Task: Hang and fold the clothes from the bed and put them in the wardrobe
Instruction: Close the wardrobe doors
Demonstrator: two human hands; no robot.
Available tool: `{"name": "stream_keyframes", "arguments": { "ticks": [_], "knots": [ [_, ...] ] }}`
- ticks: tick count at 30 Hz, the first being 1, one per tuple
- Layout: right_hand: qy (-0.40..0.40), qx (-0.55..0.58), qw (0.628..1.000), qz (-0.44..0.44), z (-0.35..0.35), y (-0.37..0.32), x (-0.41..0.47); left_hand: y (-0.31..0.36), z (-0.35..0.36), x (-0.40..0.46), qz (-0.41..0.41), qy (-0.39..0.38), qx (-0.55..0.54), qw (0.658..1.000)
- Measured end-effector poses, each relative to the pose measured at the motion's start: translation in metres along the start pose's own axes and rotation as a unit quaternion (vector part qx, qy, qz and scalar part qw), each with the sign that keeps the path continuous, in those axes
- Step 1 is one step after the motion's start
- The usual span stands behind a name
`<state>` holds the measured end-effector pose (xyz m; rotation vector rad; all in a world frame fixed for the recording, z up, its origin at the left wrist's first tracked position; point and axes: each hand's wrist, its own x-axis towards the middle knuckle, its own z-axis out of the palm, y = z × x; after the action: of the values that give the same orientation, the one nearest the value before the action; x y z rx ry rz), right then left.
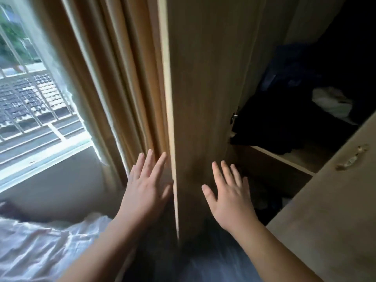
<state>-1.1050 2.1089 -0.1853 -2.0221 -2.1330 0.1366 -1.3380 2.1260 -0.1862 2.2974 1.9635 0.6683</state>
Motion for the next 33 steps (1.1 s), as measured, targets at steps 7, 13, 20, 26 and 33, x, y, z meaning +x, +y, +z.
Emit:
{"name": "stream_keyframes", "arguments": {
  "ticks": [7,13,20,26,33],
  "knots": [
    [0.019,0.011,0.998,0.053,0.007,-0.059,0.013,-0.024,-0.008,0.099,0.017,-0.085,-0.137,0.987],
    [0.016,-0.002,0.992,0.123,-0.009,-0.033,0.0,0.013,0.016,0.098,0.039,-0.077,-0.26,0.962],
    [0.075,0.028,0.976,0.201,-0.023,0.034,-0.038,0.113,0.04,0.059,0.248,-0.129,-0.198,0.94],
    [0.112,0.042,0.956,0.268,-0.051,0.135,-0.078,0.234,0.098,0.071,0.319,-0.191,-0.22,0.902],
    [0.087,0.022,0.959,0.269,-0.075,0.245,-0.077,0.351,0.156,0.114,0.295,-0.156,-0.1,0.937]
  ]
}}
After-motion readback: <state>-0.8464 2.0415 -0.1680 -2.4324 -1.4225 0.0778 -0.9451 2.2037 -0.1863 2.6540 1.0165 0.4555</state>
